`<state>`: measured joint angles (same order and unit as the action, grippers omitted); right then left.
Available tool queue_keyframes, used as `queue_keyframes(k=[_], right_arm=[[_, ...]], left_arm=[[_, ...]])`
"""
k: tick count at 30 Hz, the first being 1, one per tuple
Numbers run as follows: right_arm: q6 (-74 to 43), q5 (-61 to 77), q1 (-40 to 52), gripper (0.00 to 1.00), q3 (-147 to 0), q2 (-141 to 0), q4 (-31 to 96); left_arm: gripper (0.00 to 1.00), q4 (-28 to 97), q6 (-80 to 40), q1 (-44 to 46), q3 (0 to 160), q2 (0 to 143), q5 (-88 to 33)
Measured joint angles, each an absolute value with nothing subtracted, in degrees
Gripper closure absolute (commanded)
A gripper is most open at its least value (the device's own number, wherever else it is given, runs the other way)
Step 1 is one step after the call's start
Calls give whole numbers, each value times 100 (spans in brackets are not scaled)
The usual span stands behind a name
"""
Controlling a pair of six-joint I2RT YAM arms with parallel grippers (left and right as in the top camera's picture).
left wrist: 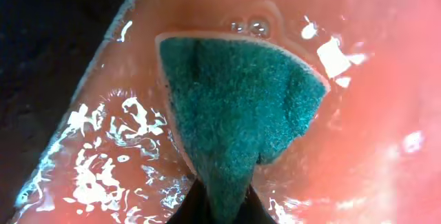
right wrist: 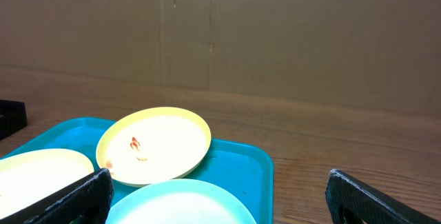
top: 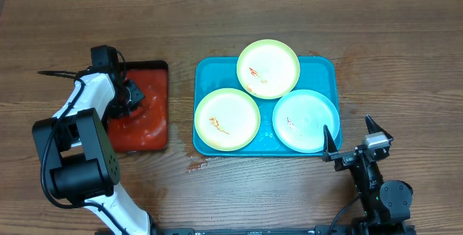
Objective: Clean dirty plates on tray and stack at the side
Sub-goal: 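Dip and rub the held sponge in the red water tray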
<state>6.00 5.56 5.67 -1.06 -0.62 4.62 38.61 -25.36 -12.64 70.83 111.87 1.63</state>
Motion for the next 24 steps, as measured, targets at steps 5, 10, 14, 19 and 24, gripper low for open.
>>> queue_keyframes(k=[5, 10, 14, 19, 24], right_arm=[[598, 552, 567, 0, -106, -62, 462], [598, 554, 567, 0, -106, -62, 462], [598, 554, 567, 0, -106, -62, 460], [598, 554, 567, 0, -106, -62, 462], [600, 554, 567, 0, -106, -62, 464]], left_arm=[[0, 3664, -2502, -1192, 7094, 11163, -12], [43, 3514, -2272, -1201, 7085, 11163, -5], [88, 3507, -2180, -1243, 7078, 11179, -1], [96, 3660, -2139, -1240, 7105, 11183, 36], [96, 4541, -2123, -1238, 7520, 11190, 204]])
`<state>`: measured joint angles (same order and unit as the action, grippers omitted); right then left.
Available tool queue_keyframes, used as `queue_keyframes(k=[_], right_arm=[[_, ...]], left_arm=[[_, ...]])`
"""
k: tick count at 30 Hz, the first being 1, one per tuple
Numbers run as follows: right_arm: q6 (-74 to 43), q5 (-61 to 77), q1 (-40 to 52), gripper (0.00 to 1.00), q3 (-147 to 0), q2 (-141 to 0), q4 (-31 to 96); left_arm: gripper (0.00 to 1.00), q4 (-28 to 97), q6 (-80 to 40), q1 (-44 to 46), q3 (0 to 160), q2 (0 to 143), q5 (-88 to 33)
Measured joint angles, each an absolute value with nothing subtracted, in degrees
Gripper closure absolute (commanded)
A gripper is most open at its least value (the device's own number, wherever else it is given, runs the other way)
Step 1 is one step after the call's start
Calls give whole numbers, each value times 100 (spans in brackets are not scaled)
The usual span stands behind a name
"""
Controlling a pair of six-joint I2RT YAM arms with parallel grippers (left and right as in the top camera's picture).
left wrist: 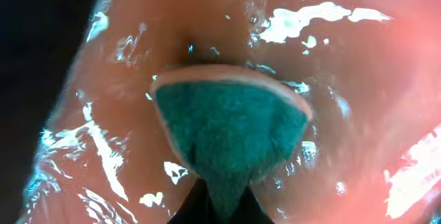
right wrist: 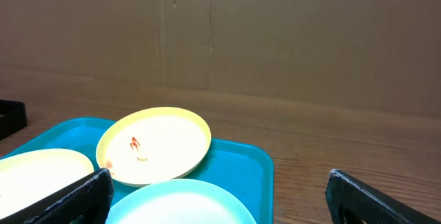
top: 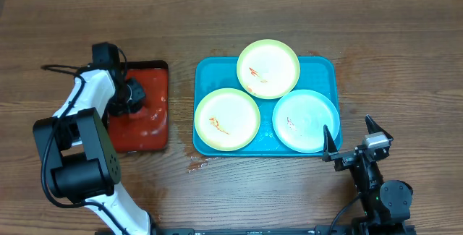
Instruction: Clean dirty plates on tray and stack at the side
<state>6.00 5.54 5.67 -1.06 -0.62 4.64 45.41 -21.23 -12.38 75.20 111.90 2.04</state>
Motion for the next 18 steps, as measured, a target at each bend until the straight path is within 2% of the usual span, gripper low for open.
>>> queue_keyframes(k=[10, 14, 18], right_arm=[[598, 554, 567, 0, -106, -62, 462], [598, 554, 567, 0, -106, -62, 462], [598, 554, 567, 0, -106, -62, 460]], left_arm=[[96, 6770, -2099, -1238, 9537, 11032, 259], [96, 6709, -2099, -1238, 9485, 10906, 237], [96, 5929, -2099, -1238, 8586, 10879, 226]])
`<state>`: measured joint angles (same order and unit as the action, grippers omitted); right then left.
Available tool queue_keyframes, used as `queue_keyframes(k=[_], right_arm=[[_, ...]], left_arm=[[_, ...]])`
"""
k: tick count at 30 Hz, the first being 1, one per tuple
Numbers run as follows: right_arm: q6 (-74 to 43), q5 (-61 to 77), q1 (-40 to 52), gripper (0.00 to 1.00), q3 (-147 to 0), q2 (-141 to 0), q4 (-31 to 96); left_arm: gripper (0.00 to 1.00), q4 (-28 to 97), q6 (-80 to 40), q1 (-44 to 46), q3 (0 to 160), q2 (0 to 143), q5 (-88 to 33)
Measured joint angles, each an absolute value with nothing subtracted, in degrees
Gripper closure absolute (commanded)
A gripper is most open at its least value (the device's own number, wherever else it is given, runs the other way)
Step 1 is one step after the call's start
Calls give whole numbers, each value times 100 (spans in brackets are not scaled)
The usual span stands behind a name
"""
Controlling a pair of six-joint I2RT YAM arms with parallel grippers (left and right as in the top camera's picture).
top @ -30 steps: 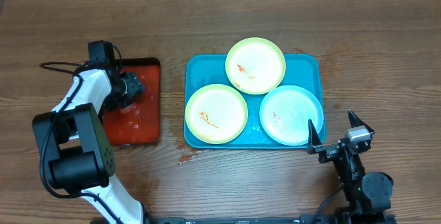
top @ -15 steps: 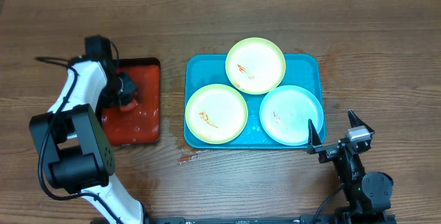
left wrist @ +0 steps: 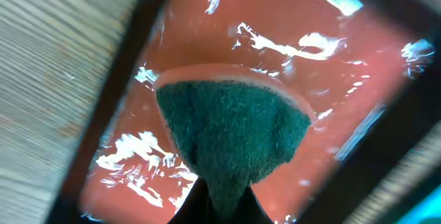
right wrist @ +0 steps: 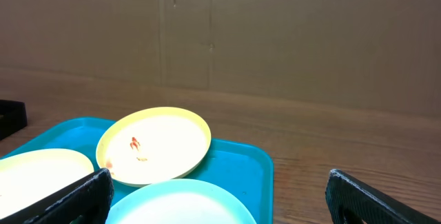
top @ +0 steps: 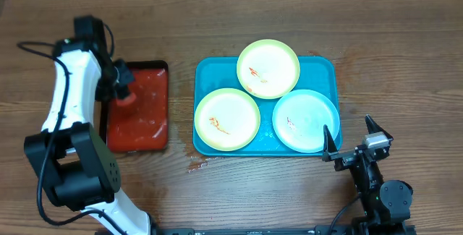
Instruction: Clean dirty plates on tray and stack at the side
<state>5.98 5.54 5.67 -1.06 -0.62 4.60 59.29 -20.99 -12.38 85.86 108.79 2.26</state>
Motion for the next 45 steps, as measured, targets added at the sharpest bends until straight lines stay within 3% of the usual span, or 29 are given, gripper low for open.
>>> queue_keyframes(k=[6, 14, 21, 33, 45], right_arm=[[598, 556, 567, 0, -106, -62, 462], [598, 554, 567, 0, -106, -62, 460], [602, 554, 567, 0, -106, -62, 460], [598, 554, 567, 0, -106, -62, 462], [598, 554, 567, 0, -106, -62, 462]], left_arm=[[96, 6106, -1872, -1238, 7970, 10930, 8], [96, 7223, -1118, -1096, 9301, 10761, -945], [96, 7522, -679, 141, 9452, 10178, -1645], [96, 5430, -910, 2670, 7909, 10254, -1282], [94, 4064, -2082, 2880, 6818, 10320, -373]])
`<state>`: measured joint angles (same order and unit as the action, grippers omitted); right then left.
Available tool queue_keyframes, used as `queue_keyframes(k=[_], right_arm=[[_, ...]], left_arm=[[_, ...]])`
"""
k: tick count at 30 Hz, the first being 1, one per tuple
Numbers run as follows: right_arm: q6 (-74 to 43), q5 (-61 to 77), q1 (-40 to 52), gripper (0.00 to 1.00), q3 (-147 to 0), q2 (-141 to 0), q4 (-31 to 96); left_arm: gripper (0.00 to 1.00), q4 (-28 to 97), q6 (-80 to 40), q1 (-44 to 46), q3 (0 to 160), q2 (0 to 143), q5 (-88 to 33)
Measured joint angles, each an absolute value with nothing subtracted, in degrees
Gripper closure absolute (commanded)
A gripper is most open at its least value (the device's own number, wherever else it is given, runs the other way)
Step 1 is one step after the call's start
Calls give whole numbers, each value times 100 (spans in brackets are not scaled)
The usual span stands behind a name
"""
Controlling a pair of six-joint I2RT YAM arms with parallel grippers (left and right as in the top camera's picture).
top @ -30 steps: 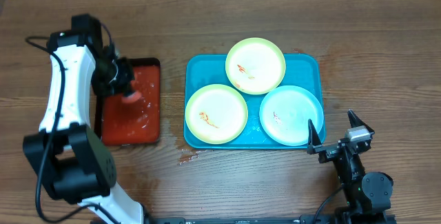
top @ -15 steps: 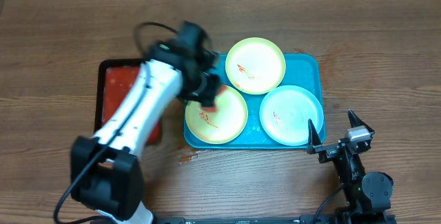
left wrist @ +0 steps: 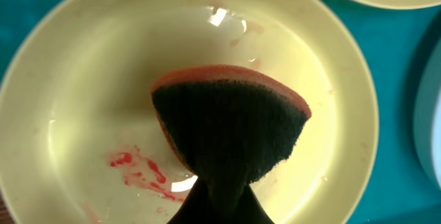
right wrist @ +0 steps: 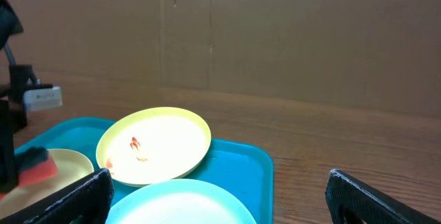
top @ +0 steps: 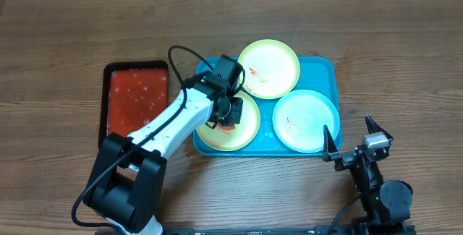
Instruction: Clean dirty plates on tray and stack at the side
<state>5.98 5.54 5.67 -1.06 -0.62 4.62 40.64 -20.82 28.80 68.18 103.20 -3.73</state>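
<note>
A blue tray (top: 325, 69) holds three plates. My left gripper (top: 226, 112) is shut on a sponge (left wrist: 231, 131), green scouring face up and orange underneath, pressed on the near left yellow plate (left wrist: 83, 100), which bears red smears (left wrist: 141, 174). The far yellow plate (top: 268, 66) has red stains. A light blue plate (top: 307, 119) with a small red mark sits at the tray's right. My right gripper (right wrist: 217, 195) stands open at the table's near edge, just behind the blue plate (right wrist: 179, 203).
A black tray of red liquid (top: 135, 105) lies on the table left of the blue tray. Small wet drops (top: 197, 165) mark the wood in front of the blue tray. A brown wall (right wrist: 275, 31) closes the far side.
My left gripper, still shut on the sponge, has gone from above the red-liquid tray to the near left yellow plate on the blue tray. The right arm has not moved.
My left gripper held the sponge down in the red liquid at the two oldest moments. Then it held the sponge lifted above that tray. Now the sponge rests on the near left yellow plate. The right gripper stayed open and still throughout.
</note>
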Motion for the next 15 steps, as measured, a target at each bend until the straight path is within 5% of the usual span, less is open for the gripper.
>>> queue_keyframes(k=[1, 2, 10, 15], right_arm=[[598, 554, 567, 0, -106, -62, 462], [598, 554, 567, 0, -106, -62, 462], [598, 556, 567, 0, -106, -62, 462], [598, 554, 567, 0, -106, -62, 458]], left_arm=[[89, 3988, -2246, 2880, 6724, 10320, -381], [66, 3924, -2386, 2880, 6646, 10320, -390], [48, 3806, -3044, 2880, 6425, 10322, -449], [49, 3970, -3024, 2869, 6447, 10322, -449]])
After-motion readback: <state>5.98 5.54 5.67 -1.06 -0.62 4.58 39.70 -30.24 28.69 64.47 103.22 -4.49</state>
